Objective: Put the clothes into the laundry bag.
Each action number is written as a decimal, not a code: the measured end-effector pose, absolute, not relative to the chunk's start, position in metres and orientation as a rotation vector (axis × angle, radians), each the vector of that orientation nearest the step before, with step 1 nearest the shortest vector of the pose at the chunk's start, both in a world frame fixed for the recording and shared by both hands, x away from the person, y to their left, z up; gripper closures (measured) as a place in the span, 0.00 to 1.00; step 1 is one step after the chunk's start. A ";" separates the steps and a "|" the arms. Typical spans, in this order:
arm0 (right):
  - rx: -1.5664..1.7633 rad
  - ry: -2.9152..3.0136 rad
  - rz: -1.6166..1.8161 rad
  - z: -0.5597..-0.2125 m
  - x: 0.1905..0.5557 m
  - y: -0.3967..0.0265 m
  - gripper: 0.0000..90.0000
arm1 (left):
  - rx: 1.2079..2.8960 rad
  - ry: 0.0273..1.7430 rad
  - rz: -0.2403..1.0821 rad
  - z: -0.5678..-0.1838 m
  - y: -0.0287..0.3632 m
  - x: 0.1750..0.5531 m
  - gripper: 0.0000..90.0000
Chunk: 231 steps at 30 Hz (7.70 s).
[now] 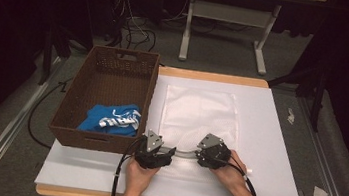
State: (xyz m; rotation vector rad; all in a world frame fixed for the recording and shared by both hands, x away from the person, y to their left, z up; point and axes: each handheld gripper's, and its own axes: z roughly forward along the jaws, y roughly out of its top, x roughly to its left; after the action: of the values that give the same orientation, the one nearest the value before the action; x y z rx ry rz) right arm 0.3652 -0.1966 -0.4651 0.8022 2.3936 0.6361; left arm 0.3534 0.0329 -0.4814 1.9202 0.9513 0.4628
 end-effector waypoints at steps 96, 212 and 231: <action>0.855 2.314 0.869 -0.389 0.393 -0.197 0.99 | 1.995 1.009 0.450 -0.484 0.026 0.360 0.36; 0.857 2.317 0.909 -0.379 0.399 -0.206 0.99 | 2.031 0.862 0.372 -0.371 0.099 0.315 0.32; 0.859 2.309 0.937 -0.376 0.398 -0.208 0.99 | 1.998 0.894 0.387 -0.341 0.121 0.335 0.31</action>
State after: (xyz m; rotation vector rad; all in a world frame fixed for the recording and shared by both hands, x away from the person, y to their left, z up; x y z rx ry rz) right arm 0.3981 -0.2080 -0.3762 0.8592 2.3087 0.9373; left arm 0.3347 0.1210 -0.3409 1.9975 0.8944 0.3875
